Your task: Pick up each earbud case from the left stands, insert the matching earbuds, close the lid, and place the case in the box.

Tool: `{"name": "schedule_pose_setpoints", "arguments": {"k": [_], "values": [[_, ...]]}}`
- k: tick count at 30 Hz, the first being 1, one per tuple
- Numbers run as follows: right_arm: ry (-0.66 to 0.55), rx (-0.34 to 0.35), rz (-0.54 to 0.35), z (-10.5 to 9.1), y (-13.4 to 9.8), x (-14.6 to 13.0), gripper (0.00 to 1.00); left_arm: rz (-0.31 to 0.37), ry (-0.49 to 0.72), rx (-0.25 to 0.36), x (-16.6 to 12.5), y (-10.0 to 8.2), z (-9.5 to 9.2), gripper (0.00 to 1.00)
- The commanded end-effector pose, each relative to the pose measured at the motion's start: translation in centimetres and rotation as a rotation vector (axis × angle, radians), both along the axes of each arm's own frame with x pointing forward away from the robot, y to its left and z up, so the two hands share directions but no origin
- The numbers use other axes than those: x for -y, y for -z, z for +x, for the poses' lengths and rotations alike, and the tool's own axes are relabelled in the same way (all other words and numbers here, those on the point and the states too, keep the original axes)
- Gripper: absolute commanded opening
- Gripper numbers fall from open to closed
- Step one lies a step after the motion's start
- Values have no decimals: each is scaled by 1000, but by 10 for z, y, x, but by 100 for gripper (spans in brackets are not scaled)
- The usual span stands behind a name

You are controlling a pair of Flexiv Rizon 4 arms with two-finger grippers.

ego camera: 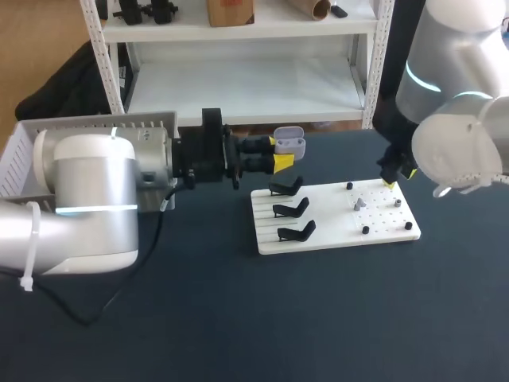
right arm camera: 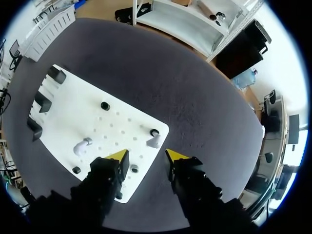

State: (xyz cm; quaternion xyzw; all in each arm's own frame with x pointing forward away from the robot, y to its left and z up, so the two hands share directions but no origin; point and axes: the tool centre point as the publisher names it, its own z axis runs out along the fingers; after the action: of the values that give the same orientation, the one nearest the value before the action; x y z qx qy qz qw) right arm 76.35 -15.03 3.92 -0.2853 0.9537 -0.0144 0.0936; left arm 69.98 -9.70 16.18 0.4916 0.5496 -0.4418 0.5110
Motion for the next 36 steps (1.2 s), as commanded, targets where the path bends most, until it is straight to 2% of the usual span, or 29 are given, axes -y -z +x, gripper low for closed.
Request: {"name": "schedule_pose_setpoints", "arguments": {"k": [1, 11, 17, 18, 19, 23, 25, 29, 36], "values": [[2, -7, 1, 4, 7, 0, 47, -4, -4, 2, 0, 1, -1, 0], [3, -18, 1, 12, 14, 0, 45, -4, -4, 2, 0, 1, -1, 0], [2, -20, -5, 16, 15, 1, 40, -4, -4, 2, 0, 1, -1, 0], [2, -21, -5, 16, 15, 1, 38, -4, -4, 2, 0, 1, -1, 0], [0, -25, -9, 17, 16, 1, 31, -4, -4, 2, 0, 1, -1, 0], [3, -27, -9, 17, 18, 1, 21, -4, -4, 2, 0, 1, -1, 0], [7, -27, -10, 17, 19, 1, 0, -4, -4, 2, 0, 1, -1, 0], [13, -24, -17, 17, 19, 1, 0, -4, -4, 2, 0, 1, -1, 0], [39, 2, -39, -1, -23, -3, 0, -4, -4, 2, 0, 1, -1, 0]]}}
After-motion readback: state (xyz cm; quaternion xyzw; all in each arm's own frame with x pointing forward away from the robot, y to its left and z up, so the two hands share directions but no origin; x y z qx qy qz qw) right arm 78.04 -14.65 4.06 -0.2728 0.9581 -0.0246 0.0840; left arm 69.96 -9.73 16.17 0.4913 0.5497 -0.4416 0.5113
